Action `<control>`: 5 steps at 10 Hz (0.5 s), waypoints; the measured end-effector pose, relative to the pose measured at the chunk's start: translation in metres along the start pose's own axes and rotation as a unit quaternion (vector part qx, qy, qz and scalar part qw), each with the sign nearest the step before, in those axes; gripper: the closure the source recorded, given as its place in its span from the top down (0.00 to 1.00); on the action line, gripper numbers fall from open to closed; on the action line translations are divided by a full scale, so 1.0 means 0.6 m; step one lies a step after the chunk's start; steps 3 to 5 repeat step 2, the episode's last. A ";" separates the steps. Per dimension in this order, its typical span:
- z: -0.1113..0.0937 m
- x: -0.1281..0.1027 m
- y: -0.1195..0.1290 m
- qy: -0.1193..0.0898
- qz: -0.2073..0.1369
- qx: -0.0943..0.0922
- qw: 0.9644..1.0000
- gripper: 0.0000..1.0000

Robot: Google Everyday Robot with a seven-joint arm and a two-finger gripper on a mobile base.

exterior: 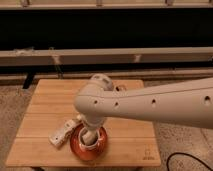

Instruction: Place the white sponge in the ceramic cup

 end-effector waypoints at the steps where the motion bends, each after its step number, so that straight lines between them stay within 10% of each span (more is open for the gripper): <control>1: 0.005 -0.001 0.000 0.000 0.000 -0.001 1.000 0.00; 5: 0.008 -0.001 -0.002 0.001 0.000 0.000 1.000 0.00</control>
